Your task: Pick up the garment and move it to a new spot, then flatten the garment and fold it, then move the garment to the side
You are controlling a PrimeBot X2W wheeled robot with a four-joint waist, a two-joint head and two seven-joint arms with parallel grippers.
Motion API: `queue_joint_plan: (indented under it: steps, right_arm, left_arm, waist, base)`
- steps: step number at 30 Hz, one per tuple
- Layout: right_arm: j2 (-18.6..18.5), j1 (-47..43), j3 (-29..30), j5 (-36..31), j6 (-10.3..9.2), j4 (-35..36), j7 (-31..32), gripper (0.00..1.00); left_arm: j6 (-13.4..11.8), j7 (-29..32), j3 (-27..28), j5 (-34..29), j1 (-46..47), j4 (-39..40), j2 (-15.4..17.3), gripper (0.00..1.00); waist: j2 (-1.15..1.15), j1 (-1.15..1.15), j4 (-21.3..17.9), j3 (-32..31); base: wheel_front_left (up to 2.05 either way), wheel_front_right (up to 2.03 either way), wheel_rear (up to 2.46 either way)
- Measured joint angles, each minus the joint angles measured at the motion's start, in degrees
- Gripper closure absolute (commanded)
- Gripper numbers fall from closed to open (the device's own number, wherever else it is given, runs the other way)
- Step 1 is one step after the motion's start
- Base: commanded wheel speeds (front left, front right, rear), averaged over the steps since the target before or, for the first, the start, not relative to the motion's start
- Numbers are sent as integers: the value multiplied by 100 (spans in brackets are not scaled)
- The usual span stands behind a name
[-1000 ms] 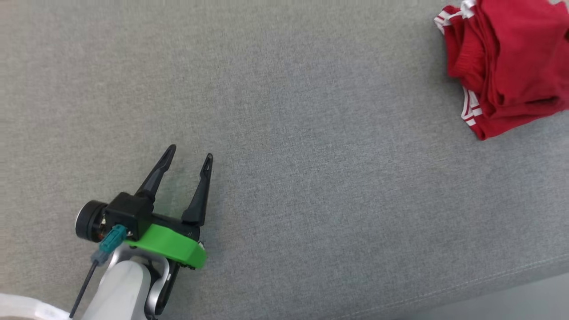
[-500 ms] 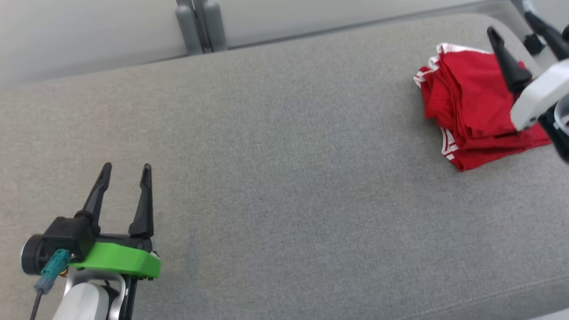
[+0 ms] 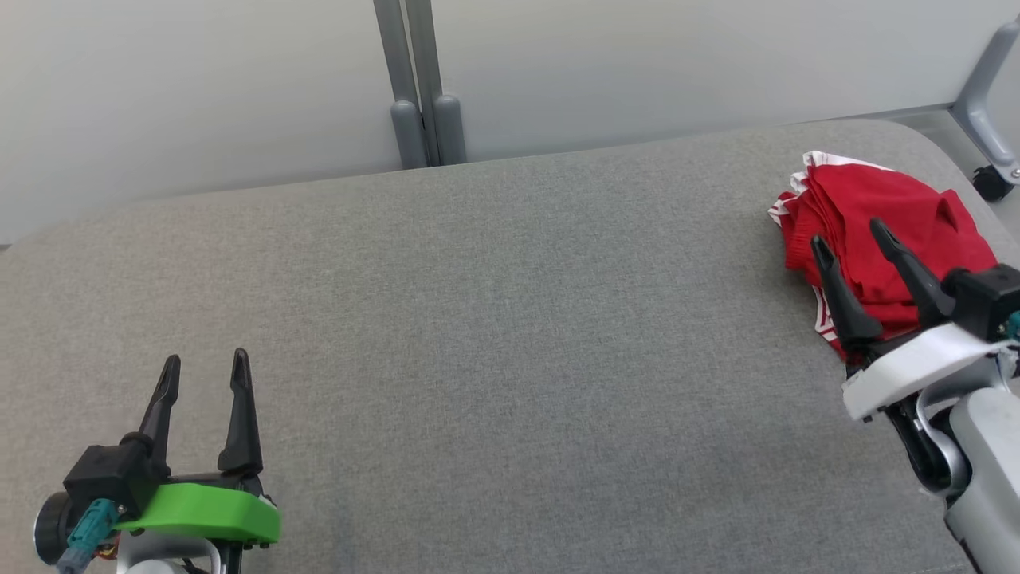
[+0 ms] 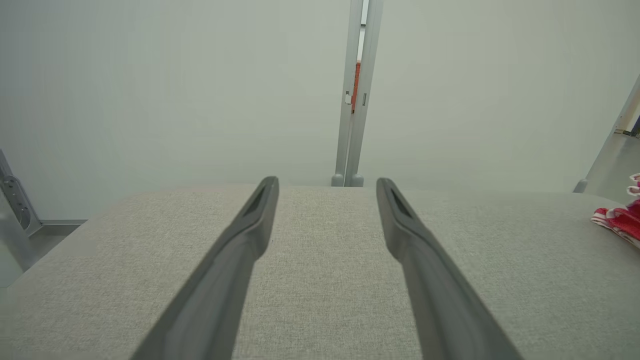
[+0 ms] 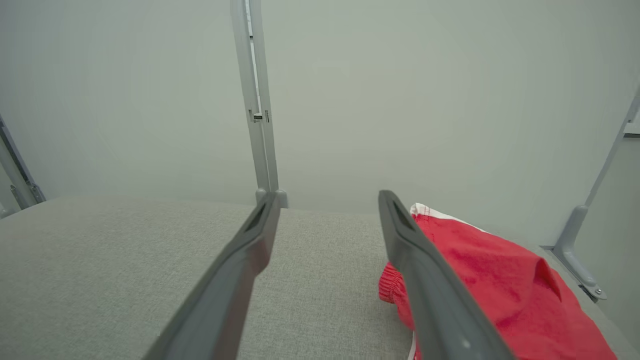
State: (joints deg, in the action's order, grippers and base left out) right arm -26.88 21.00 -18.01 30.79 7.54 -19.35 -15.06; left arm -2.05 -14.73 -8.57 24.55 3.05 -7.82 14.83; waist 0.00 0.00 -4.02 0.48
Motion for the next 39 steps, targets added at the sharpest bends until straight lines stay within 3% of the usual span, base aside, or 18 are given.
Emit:
queue_joint_plan:
  steps: [7, 11, 34, 35, 39]
  right_arm:
    - [592, -714, 817, -515, -1, 270, 0, 0]
    - [811, -812, 990, -737, -2, 296, 0, 0]
    - [1088, -812, 1003, -920, -2, -19, 0, 0]
    - [1101, -815, 1001, -914, -2, -37, 0, 100]
    - [1233, -1008, 960, -915, -1, -222, 9, 100]
  left_arm:
    - [152, -24, 79, -18, -9, -443, -109, 0]
    - [259, -24, 116, -111, 7, -589, -176, 0]
    - [610, -24, 458, -686, 88, -860, -494, 0]
    - [615, -24, 459, -698, 83, -878, -505, 100]
    - [615, 7, 437, -694, -74, -1090, -580, 100]
  waist:
    - [0, 0, 111, -162]
    - [0, 0, 103, -215]
    - [0, 0, 154, -246]
    - [0, 0, 155, -246]
    - [0, 0, 155, -246]
  base:
    - [0, 0, 0]
    - [0, 0, 0]
    - [0, 0, 0]
    - [0, 0, 0]
    - [0, 0, 0]
